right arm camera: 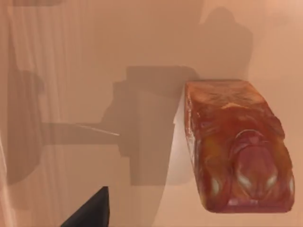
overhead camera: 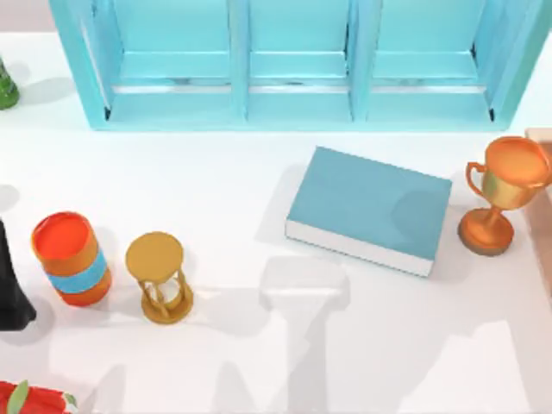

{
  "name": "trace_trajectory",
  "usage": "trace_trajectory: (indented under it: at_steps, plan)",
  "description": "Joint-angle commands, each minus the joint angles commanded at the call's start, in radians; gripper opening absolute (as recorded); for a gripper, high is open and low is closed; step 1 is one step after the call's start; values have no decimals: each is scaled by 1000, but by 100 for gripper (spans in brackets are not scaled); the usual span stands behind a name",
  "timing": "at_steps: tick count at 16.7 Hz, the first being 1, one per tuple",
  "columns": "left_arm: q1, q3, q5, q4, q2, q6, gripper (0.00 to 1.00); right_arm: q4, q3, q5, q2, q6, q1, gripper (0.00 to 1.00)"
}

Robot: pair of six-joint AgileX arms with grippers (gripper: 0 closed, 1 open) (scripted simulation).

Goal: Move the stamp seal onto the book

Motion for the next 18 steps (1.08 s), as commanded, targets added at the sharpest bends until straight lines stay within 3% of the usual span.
trace_trajectory:
  at_steps: [7,12,18]
  plan:
    - [0,0,0,0,0,0,100,241,-154,0,87,-1,-3,100]
    - [0,0,0,0,0,0,100,259,-163,0,97,-2,-4,100]
    - [0,0,0,0,0,0,100,259,-163,0,97,-2,-4,55]
